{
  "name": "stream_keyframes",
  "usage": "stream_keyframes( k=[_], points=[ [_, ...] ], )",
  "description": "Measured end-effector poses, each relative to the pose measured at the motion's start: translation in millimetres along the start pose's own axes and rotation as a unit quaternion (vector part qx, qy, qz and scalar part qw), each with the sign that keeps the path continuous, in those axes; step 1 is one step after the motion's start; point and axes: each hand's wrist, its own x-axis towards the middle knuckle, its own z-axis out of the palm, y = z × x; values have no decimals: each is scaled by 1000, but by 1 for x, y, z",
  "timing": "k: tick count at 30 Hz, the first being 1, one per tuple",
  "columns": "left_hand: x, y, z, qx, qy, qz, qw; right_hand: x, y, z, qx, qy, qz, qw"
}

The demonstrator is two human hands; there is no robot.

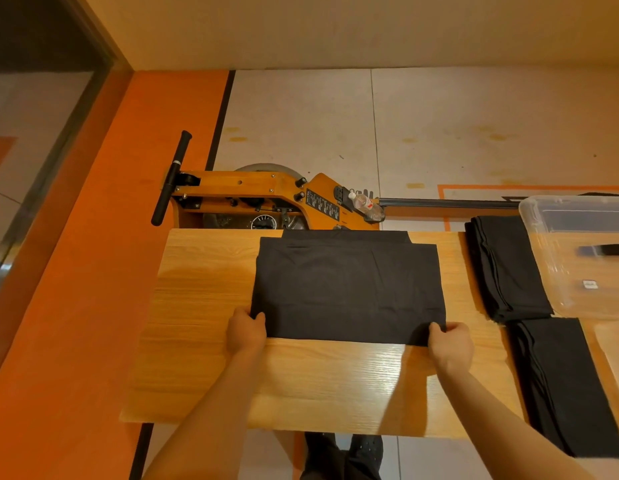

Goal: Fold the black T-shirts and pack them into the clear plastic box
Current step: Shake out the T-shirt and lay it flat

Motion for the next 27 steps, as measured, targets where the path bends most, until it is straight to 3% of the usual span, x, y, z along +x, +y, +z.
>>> stream_keyframes(
  k=[6,12,27],
  points=[
    [-3,-10,-2,24,4,3,1000,-7,12,-6,43,16,-19,999],
    [-10,-24,-7,-35,-8,2,999,-8,19,-19,120,23,-15,992],
    [-63,-83,-16,-25,-33,-20,999,-47,87,-41,119,16,34,992]
  ],
)
